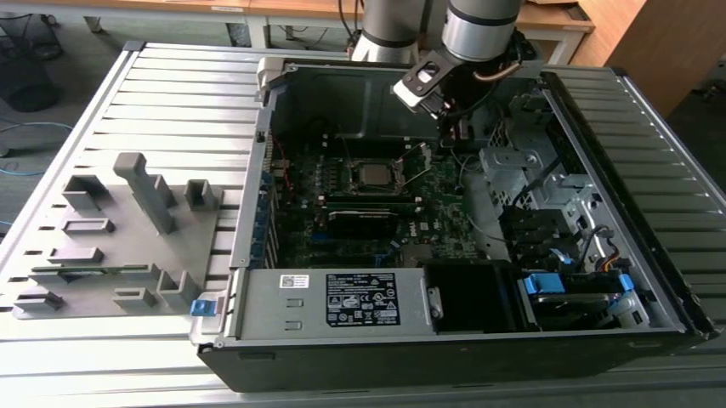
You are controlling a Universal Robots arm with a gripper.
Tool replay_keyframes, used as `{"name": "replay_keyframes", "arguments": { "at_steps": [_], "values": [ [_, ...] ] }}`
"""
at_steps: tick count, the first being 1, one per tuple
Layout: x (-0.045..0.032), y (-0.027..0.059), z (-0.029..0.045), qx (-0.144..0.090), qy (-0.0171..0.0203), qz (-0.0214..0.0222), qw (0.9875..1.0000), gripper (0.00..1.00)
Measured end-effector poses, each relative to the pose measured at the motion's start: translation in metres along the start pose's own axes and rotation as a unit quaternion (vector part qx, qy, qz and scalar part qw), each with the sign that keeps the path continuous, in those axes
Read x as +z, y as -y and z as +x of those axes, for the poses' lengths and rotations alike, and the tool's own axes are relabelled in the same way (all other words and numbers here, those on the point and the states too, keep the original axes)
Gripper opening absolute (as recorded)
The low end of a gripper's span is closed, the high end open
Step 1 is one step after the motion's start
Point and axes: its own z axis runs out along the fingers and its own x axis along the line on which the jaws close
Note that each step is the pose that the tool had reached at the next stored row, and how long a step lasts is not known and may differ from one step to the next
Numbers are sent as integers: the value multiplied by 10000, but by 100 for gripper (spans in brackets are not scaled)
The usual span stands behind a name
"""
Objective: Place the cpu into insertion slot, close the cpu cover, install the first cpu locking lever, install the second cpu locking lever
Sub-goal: 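Close the cpu cover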
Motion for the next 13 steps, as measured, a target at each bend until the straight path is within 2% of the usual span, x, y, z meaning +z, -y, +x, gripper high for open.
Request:
{"name": "replay_keyframes", "arguments": {
  "at_steps": [6,13],
  "values": [
    [25,4,-1,0,1,0,10000,11],
    [46,101,-2,-1,15,1,10000,11]
  ]
}}
